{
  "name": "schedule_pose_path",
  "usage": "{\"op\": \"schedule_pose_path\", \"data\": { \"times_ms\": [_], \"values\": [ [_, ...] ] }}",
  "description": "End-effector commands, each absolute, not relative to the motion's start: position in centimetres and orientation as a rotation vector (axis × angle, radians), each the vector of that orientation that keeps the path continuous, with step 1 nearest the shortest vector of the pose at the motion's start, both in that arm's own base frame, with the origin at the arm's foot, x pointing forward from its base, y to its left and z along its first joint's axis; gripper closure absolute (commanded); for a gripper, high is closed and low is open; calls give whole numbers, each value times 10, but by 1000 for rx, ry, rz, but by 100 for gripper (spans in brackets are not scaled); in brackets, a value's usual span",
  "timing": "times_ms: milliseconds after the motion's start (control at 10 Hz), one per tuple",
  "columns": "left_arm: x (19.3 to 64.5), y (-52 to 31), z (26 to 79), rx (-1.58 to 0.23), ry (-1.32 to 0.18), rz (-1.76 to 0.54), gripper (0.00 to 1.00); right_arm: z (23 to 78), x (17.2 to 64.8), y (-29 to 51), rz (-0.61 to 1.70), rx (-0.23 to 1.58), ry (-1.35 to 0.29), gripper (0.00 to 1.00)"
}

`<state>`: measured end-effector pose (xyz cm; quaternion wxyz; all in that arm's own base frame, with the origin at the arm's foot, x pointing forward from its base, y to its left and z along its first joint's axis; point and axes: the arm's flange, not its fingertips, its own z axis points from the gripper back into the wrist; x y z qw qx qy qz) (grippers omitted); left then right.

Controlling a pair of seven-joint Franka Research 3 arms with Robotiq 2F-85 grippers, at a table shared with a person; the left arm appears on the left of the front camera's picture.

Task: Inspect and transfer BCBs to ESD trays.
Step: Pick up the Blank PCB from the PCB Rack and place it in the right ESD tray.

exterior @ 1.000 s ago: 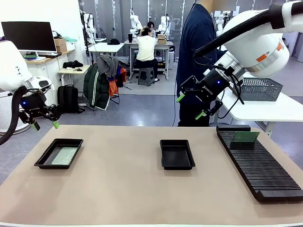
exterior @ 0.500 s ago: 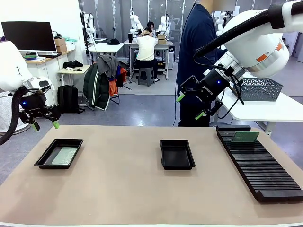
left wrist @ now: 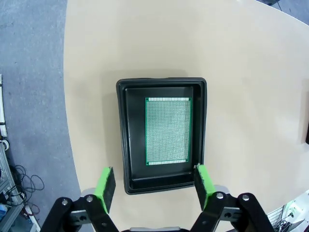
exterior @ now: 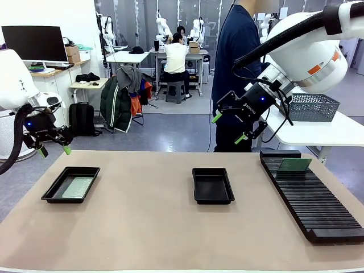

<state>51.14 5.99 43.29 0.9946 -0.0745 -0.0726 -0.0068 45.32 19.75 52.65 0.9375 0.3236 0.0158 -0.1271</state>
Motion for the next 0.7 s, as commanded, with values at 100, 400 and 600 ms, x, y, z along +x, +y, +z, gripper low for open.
{"op": "schedule_pose_path", "data": {
  "times_ms": [100,400,600],
  "values": [
    [512,61,432,-168,-159,-25,13,545,443,169,-267,645,-18,0],
    [512,61,432,-168,-159,-25,13,613,417,95,-144,560,-131,0],
    [512,61,432,-168,-159,-25,13,660,411,51,15,488,-228,0]
  ]
}}
